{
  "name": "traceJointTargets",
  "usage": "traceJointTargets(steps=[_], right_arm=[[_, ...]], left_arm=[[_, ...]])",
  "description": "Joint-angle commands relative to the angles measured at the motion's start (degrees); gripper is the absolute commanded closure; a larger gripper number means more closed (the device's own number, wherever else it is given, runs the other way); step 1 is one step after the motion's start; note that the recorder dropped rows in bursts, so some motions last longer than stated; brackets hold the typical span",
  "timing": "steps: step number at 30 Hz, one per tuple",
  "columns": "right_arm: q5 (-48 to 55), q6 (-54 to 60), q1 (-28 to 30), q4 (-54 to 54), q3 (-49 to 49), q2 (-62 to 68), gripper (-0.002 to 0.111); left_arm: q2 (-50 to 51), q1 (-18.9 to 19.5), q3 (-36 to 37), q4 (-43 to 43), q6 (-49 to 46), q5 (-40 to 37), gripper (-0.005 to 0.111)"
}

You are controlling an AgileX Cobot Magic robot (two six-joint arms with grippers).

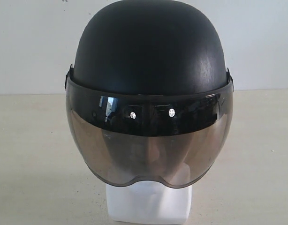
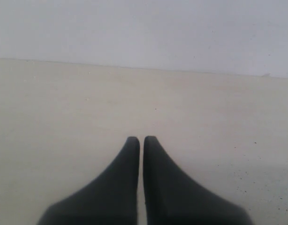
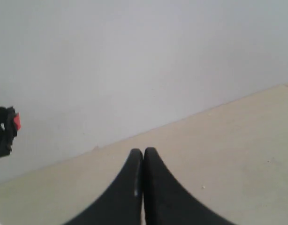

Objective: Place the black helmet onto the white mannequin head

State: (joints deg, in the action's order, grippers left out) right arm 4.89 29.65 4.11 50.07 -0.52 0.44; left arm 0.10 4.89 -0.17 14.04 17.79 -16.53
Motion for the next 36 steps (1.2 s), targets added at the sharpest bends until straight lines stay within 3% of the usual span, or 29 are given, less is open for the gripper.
traceJointTargets(steps=[1,6,7,8,10,12,17,36], right_arm=[[4.78,4.82,-0.11,-2.79,0.52,-0.44,0.109],[5.42,4.31,-0.11,-6.55,0.52,-0.44,0.109],[6.86,0.10,-0.11,-19.75,0.38,-0.44,0.109],[8.05,-13.86,-0.11,-33.29,0.38,-0.44,0.109],[8.33,-28.34,-0.11,-43.40,0.52,-0.44,0.109],[9.29,-30.70,-0.11,-46.56,0.52,-0.44,0.109],[15.72,-28.53,-0.11,-48.06,0.52,-0.44,0.109],[15.60,-28.00,-4.74,-47.89,0.52,-0.44,0.109]], left_arm=[[-0.10,0.18,0.17,0.37,-0.15,0.08,0.102],[-0.10,0.18,0.17,0.37,-0.15,0.08,0.102],[-0.10,0.18,0.17,0.37,-0.15,0.08,0.102],[-0.10,0.18,0.17,0.37,-0.15,0.08,0.102],[-0.10,0.18,0.17,0.37,-0.15,0.08,0.102],[-0.10,0.18,0.17,0.37,-0.15,0.08,0.102],[-0.10,0.18,0.17,0.37,-0.15,0.08,0.102],[-0.10,0.18,0.17,0.37,-0.15,0.08,0.102]])
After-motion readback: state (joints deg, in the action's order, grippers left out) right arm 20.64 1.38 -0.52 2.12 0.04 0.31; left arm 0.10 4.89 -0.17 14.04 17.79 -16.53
